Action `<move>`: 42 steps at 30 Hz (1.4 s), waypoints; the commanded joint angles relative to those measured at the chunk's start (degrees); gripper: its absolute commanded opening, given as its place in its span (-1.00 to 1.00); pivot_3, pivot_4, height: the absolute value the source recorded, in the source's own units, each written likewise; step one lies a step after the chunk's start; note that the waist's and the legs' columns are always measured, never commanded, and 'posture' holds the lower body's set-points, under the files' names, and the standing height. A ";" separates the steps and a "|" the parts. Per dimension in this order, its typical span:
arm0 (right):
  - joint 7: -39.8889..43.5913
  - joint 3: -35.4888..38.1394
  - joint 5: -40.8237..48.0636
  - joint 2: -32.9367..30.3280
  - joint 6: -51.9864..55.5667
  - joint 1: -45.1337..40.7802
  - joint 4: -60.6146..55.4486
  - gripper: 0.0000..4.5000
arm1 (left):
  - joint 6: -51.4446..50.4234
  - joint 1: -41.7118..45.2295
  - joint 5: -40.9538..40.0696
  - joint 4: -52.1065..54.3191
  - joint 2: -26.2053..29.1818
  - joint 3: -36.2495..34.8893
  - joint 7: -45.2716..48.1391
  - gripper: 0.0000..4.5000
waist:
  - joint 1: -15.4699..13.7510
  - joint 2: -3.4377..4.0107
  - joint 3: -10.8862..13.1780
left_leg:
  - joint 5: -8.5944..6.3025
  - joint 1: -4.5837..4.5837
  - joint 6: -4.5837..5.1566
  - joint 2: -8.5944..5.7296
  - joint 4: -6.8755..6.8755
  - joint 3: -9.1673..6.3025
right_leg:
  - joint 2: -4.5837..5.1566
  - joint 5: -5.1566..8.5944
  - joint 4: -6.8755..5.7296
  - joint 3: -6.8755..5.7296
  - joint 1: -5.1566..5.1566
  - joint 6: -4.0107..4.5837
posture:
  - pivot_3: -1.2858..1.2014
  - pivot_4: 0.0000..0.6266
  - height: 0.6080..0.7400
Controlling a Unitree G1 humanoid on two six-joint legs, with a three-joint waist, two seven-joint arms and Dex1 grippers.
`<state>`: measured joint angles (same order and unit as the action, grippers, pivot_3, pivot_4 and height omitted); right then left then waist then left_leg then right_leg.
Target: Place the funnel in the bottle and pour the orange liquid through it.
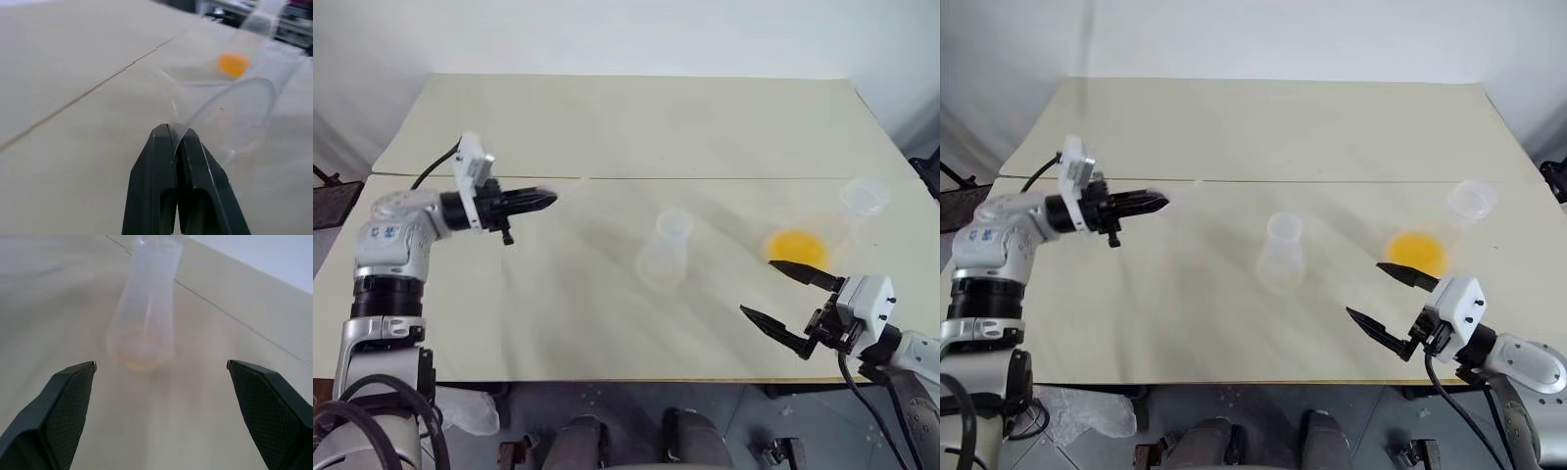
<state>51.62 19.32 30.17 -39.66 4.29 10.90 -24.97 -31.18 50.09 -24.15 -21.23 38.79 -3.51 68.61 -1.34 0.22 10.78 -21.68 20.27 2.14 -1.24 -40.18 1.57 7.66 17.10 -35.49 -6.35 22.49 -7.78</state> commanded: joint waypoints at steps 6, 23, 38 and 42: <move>-6.12 1.29 -0.38 2.08 1.47 3.57 -8.42 1.00 | -2.90 1.22 0.41 3.00 -1.60 4.22 2.04 -0.99 | 0.06 0.01 0.01 | 0.00 0.00 0.00 0.04 0.01 0.01 | -0.04 0.00 0.02 0.04 0.02 0.00 | 0.03 -0.52 1.00; -8.05 0.20 -1.12 2.99 3.34 4.35 -10.05 1.00 | 14.39 -11.58 9.09 -3.85 -3.47 6.26 -0.36 -0.99 | -0.22 0.02 0.00 | 0.02 0.05 0.03 -0.01 -0.08 -0.02 | -0.01 0.00 0.06 0.10 -0.01 0.00 | 0.03 -0.52 1.00; -6.66 1.36 -0.91 2.54 3.55 4.46 -9.39 1.00 | 16.97 -14.95 10.96 0.94 -2.61 4.90 -5.01 0.65 | -0.14 0.02 0.00 | 0.02 0.05 0.04 -0.01 -0.08 -0.01 | -0.01 0.00 0.05 0.09 -0.01 0.00 | 0.03 -0.52 1.00; -6.41 1.26 -0.74 2.18 3.94 3.96 -9.36 1.00 | 14.33 -17.83 11.30 7.13 -0.19 3.99 -7.37 0.65 | -0.03 0.02 0.00 | 0.01 0.04 0.04 0.00 -0.08 -0.02 | -0.01 0.00 0.04 0.10 0.00 0.00 | 0.03 -0.52 1.00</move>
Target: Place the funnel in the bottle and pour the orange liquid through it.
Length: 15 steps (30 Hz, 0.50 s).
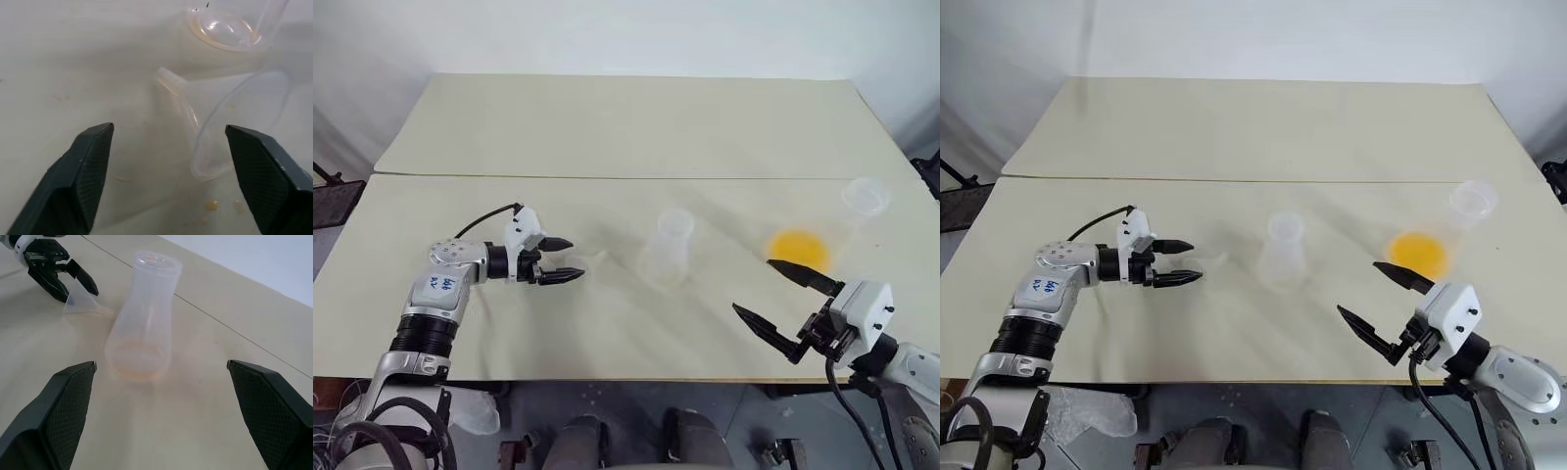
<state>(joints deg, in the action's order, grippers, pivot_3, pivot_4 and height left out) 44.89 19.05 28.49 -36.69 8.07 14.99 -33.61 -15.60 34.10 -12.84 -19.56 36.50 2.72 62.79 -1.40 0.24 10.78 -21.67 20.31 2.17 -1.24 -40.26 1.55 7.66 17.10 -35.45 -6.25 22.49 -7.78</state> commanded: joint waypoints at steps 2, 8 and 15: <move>0.54 1.43 1.05 -1.05 0.29 -0.43 -0.56 1.00 | -1.84 -3.50 0.26 8.70 3.03 -3.03 -3.60 0.65 | 0.05 0.01 0.00 | 0.00 -0.02 0.00 0.01 0.04 -0.01 | 0.00 0.00 0.00 0.01 0.00 0.00 | 0.03 -0.52 1.00; 2.25 0.80 1.28 -1.77 0.40 -2.25 1.21 1.00 | -8.37 -9.58 -2.84 21.38 5.53 -6.88 -7.78 0.65 | 0.04 0.00 0.00 | 0.00 -0.02 0.00 0.02 0.04 -0.02 | 0.01 0.00 0.02 0.04 0.00 0.00 | 0.03 -0.52 1.00; 5.34 0.63 1.59 -2.62 -0.24 -4.30 4.40 1.00 | -23.97 -24.61 -15.04 43.25 10.15 -14.19 -7.90 0.65 | 0.16 0.09 0.05 | -0.02 -0.02 -0.03 0.05 0.12 -0.19 | 0.09 0.01 0.15 0.35 -0.06 0.02 | 0.03 -0.52 1.00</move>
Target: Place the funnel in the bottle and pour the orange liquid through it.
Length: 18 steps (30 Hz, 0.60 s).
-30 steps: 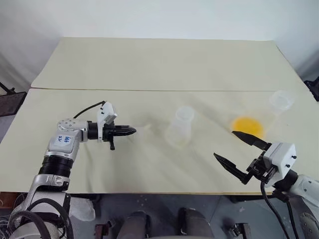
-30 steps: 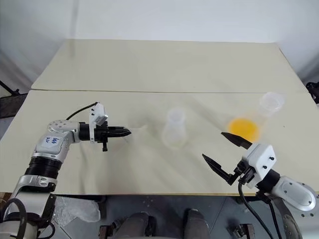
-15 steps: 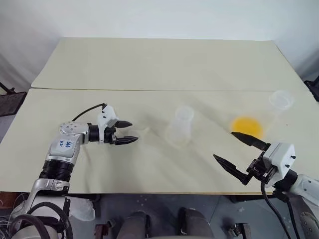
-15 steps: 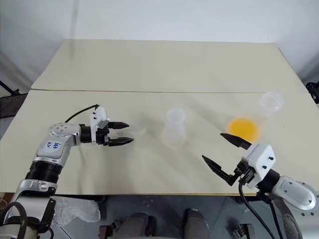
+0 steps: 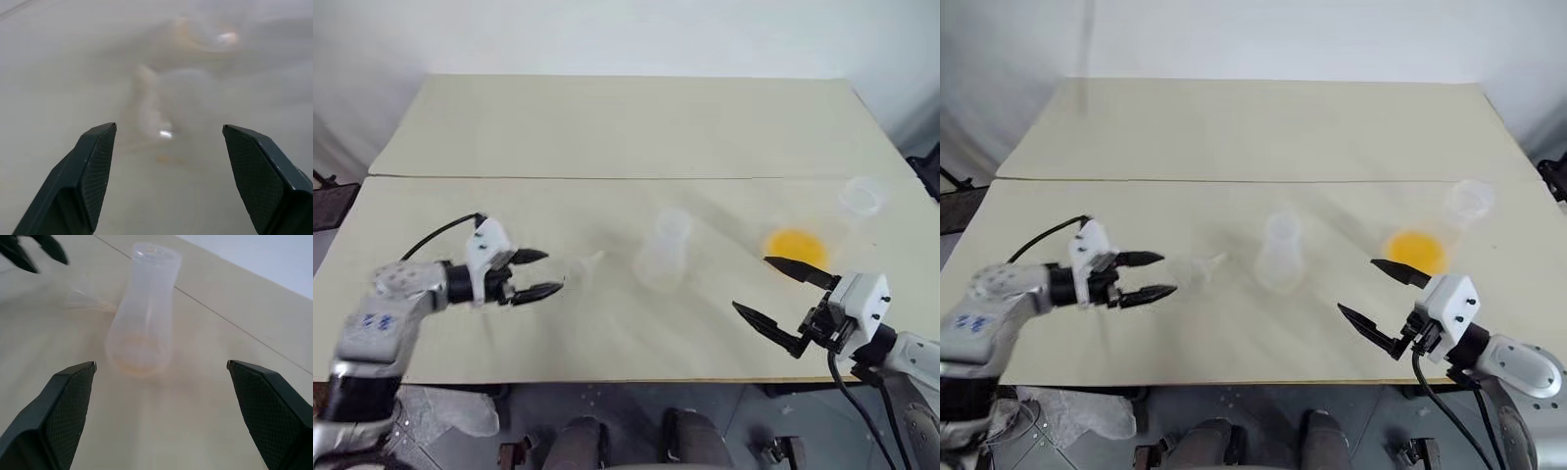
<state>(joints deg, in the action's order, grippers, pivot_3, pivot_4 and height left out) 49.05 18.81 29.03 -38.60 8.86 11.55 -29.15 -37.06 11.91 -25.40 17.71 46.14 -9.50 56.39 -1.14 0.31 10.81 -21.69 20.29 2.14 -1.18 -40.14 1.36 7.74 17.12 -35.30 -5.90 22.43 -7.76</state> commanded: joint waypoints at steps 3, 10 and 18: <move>1.84 0.60 0.93 -0.79 -0.98 -1.80 0.80 1.00 | -3.32 -4.48 -2.80 9.57 -0.68 -1.64 -4.46 0.65 | -0.42 0.10 0.03 | 0.02 -0.02 -0.01 -0.01 -0.03 -0.06 | -0.01 0.01 0.15 -0.02 -0.14 0.01 | 0.03 -0.52 1.00; 2.62 0.02 0.60 -0.67 -0.70 -3.24 1.55 1.00 | -1.95 -3.05 2.70 10.67 -8.28 4.98 -15.90 0.65 | -0.35 0.15 0.01 | 0.02 -0.07 -0.01 -0.07 0.00 -0.18 | -0.04 0.00 0.28 -0.06 -0.30 0.02 | 0.03 -0.52 1.00; 1.83 0.99 0.35 -0.18 -0.70 -1.38 0.17 1.00 | -0.10 -1.02 4.46 7.61 -10.90 9.02 -18.11 0.65 | -0.39 0.16 0.00 | 0.03 -0.06 -0.02 -0.05 0.02 -0.13 | -0.09 0.00 0.26 -0.08 -0.25 0.02 | 0.03 -0.52 1.00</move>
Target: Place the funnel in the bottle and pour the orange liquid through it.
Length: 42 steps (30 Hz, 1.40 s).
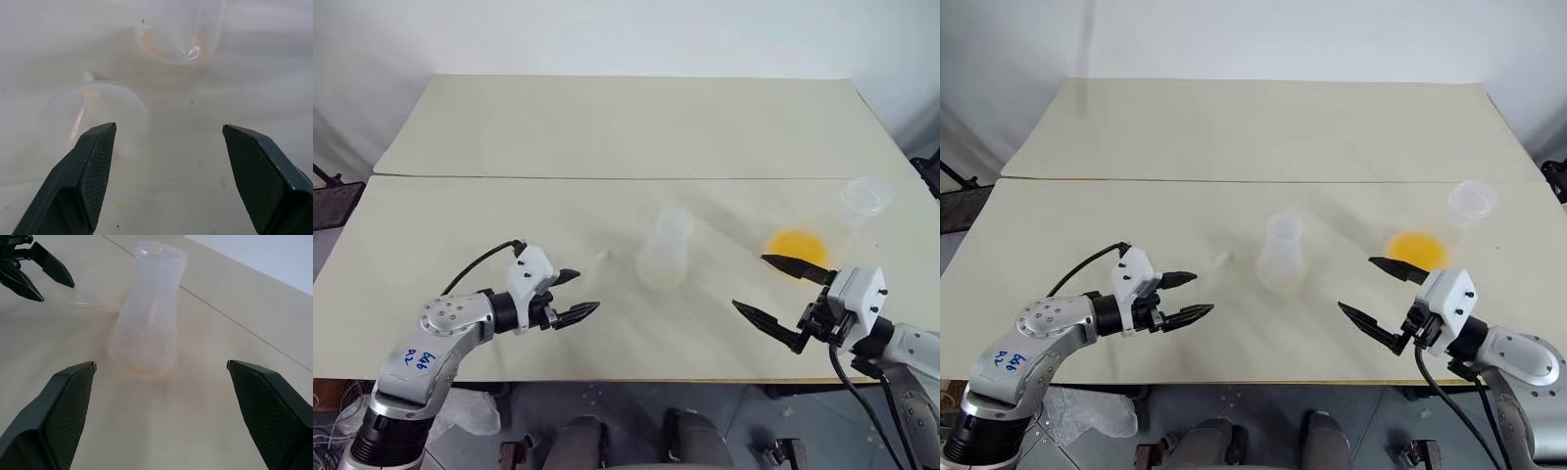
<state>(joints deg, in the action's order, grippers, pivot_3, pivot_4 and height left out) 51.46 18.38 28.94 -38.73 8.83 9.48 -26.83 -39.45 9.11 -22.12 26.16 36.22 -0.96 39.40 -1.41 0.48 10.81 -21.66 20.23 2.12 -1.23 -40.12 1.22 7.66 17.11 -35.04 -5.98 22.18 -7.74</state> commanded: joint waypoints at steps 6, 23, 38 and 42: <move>-1.45 1.91 0.36 0.20 -1.30 2.23 -2.67 1.00 | 4.44 3.92 2.89 -5.14 -2.09 2.12 -1.24 0.56 | -0.09 0.00 0.00 | 0.00 -0.01 0.01 -0.02 -0.02 0.00 | 0.01 0.00 0.02 -0.04 -0.04 0.00 | 0.03 -0.52 1.00; -2.35 2.12 -0.19 0.55 -3.19 4.01 -2.24 1.00 | 8.44 9.73 4.00 -14.01 -5.96 4.66 0.14 -0.99 | -0.16 0.01 -0.01 | 0.00 -0.04 0.01 -0.03 -0.03 0.06 | -0.01 -0.01 0.02 -0.18 -0.04 -0.01 | 0.03 -0.52 1.00; -2.19 1.56 -0.66 0.79 -6.01 4.28 -0.24 1.00 | 13.31 15.71 1.29 -22.08 -1.94 -0.87 8.65 -0.99 | -0.05 0.02 -0.01 | 0.01 -0.04 0.02 -0.02 -0.04 0.11 | -0.04 -0.01 0.02 -0.30 -0.01 -0.01 | 0.03 -0.52 1.00; -2.19 1.68 -0.58 0.87 -6.33 4.78 -0.44 1.00 | 13.06 15.50 0.19 -22.08 -1.14 -0.34 11.46 -0.70 | -0.13 0.02 -0.01 | 0.01 -0.01 0.02 -0.03 -0.03 0.12 | -0.03 -0.01 0.02 -0.32 0.01 -0.02 | 0.03 -0.52 1.00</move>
<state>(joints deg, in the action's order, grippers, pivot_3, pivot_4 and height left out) 49.27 18.54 28.04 -38.17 3.71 13.94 -26.50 -27.30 24.43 -21.07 3.37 34.49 -1.01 49.81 -1.54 0.49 10.80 -21.65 20.22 2.14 -1.26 -40.15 1.33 7.63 17.10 -35.03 -6.29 22.18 -7.76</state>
